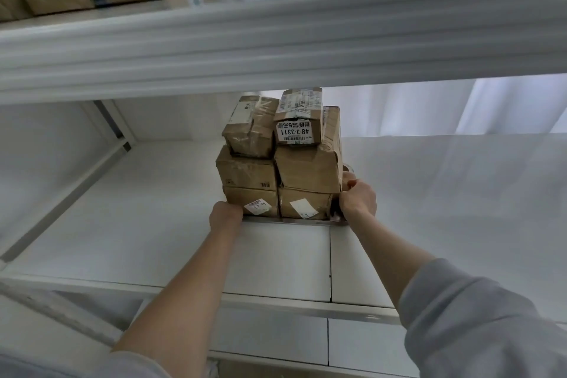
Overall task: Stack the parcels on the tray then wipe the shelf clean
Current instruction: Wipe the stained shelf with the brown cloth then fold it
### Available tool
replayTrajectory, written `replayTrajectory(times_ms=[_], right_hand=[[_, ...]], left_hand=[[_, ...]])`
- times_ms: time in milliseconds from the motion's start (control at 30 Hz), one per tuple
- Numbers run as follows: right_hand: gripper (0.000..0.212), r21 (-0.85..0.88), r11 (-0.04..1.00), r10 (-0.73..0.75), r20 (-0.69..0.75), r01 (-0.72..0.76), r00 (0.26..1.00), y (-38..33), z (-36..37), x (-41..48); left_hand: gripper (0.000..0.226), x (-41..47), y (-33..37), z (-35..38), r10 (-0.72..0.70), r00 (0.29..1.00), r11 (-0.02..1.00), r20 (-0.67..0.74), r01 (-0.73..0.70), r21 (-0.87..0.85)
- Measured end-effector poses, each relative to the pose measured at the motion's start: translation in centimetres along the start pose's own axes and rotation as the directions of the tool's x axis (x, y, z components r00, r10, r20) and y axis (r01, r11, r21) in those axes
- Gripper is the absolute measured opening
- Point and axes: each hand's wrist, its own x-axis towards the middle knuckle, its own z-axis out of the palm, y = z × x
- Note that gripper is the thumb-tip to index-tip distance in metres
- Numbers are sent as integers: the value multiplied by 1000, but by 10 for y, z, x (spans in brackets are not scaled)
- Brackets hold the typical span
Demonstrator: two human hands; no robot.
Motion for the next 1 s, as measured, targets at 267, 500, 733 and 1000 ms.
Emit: replayTrajectory(times_ms=[267,500,733,1000], right_hand=[[28,-260,966,-13,33,21,999,4,-8,0],[33,-300,952,-29,80,52,996,4,-9,-7],[43,-256,966,28,-16,-31,999,10,-22,-20],[49,-179,984,-4,-16,1,1000,20,-42,-27]], left_hand=[[32,-9,6,9,26,999,999,36,-24,-44],[34,-15,7,8,35,998,997,50,-31,-76],[36,-21,10,11,23,999,997,42,-20,-76],[39,-41,15,9,0,1000,1000,-31,0,-3]])
